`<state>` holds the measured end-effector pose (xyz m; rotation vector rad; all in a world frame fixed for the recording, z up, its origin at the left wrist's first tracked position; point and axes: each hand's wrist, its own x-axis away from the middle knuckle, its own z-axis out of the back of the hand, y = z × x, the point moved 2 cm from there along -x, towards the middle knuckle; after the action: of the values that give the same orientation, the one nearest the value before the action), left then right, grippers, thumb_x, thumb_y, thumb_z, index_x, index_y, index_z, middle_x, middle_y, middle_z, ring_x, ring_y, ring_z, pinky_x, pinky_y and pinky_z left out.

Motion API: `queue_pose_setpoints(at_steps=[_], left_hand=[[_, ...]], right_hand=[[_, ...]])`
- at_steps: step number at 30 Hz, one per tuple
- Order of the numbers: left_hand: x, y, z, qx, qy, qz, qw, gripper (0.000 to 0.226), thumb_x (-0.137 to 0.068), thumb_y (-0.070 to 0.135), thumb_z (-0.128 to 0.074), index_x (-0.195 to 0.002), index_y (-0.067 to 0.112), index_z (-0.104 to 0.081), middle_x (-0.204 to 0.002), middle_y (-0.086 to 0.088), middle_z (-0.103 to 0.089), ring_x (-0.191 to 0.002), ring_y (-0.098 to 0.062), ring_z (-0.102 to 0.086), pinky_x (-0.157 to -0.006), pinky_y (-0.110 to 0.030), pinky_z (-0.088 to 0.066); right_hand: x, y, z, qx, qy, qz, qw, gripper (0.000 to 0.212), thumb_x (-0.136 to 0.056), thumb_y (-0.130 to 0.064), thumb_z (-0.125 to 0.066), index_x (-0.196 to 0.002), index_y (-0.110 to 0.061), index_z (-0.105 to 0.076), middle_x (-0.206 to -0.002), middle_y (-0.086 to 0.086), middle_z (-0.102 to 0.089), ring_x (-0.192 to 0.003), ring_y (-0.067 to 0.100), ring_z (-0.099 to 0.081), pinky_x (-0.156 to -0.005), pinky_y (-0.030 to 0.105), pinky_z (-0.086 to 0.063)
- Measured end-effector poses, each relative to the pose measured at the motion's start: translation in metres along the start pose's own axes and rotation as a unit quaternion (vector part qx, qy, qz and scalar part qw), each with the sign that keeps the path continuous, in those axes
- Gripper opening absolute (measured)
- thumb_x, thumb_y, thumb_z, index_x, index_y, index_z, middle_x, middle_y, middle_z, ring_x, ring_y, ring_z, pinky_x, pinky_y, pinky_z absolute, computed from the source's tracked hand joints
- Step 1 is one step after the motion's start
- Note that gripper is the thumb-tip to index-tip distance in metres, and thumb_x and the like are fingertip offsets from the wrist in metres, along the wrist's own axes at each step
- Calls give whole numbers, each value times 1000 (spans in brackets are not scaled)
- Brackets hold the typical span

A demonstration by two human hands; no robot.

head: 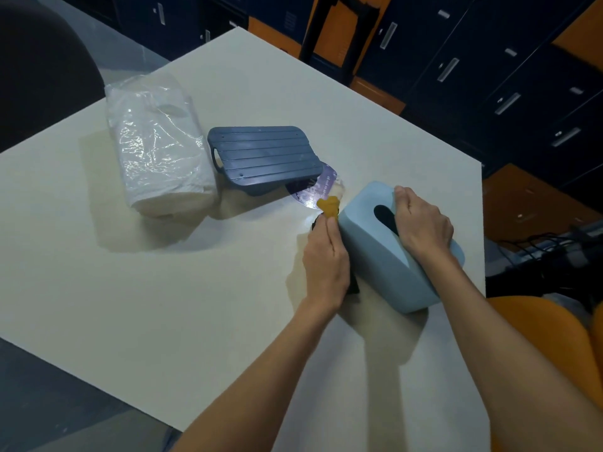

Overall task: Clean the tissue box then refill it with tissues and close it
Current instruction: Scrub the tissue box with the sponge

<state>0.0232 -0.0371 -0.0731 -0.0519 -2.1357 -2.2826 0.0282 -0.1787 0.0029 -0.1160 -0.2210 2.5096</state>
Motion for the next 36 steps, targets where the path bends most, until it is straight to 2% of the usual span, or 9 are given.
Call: queue_pose_setpoints(at_steps=[3,6,11,14,16,20,26,30,36], left_hand=[[27,-4,-4,3,34,-10,999,33,-105,21,-34,-130,11,-52,-95,4,-59,-73,-7,-49,-67,-12,-35],[58,-3,-13,15,31,31,999,35,-104,22,-35,-133,11,-51,-88,2,-59,-64,1,-50,-63,-5,-34],[106,-7,-18,70,-34,78,994,25,-103,25,-39,-91,17,-59,-70,7,-57,-61,4,-52,-59,-10,-36],[79,-7,11,105,62,128,984,30,-103,24,-40,-78,19,-55,-68,11,-56,-63,8,-51,-61,-20,-35],[41,1,24,147,123,116,975,29,-104,22,-38,-85,17,-59,-74,11,-58,-67,8,-51,-66,-18,-37],[1,17,-1,156,65,76,983,34,-105,27,-35,-120,13,-62,-108,4,-65,-100,-6,-57,-90,-18,-41],[67,1,-38,149,8,3,989,53,-104,25,-35,-150,41,-15,-157,11,-28,-142,-6,-29,-118,-30,-23],[71,-3,-37,131,-40,-8,991,52,-105,25,-34,-149,39,-11,-159,13,-19,-145,-4,-22,-118,-29,-19],[18,15,-31,144,36,37,988,48,-105,22,-31,-153,26,-22,-157,11,-26,-145,-8,-22,-118,-31,-18]], right_hand=[[1,0,0,0,0,3,1000,51,-102,-43,-13,-127,-21,-51,-118,13,-62,-108,34,-53,-95,45,-33],[2,-1,2,-6,-3,-1,1000,50,-102,-43,-13,-128,-22,-51,-119,13,-62,-108,34,-53,-95,44,-32],[4,-2,4,-14,-5,-1,1000,50,-102,-42,-14,-128,-22,-51,-120,14,-61,-109,35,-52,-96,44,-32],[4,-2,3,-12,-4,1,1000,51,-102,-42,-13,-128,-21,-52,-119,14,-62,-108,35,-52,-95,44,-32],[4,-2,3,-14,-2,0,1000,51,-102,-42,-13,-128,-21,-52,-117,14,-62,-107,35,-52,-95,44,-32],[3,-1,2,-16,1,-2,1000,51,-102,-41,-14,-126,-19,-53,-115,14,-63,-105,34,-53,-94,43,-32],[0,1,0,-14,8,6,1000,52,-102,-42,-12,-126,-20,-52,-114,13,-63,-104,33,-53,-93,43,-32],[-1,3,-1,-20,15,-1,1000,51,-102,-41,-12,-128,-21,-52,-116,13,-63,-105,34,-54,-93,43,-32],[-4,2,-6,-17,22,-28,999,51,-101,-39,-12,-128,-22,-52,-116,13,-63,-105,34,-54,-94,44,-31]])
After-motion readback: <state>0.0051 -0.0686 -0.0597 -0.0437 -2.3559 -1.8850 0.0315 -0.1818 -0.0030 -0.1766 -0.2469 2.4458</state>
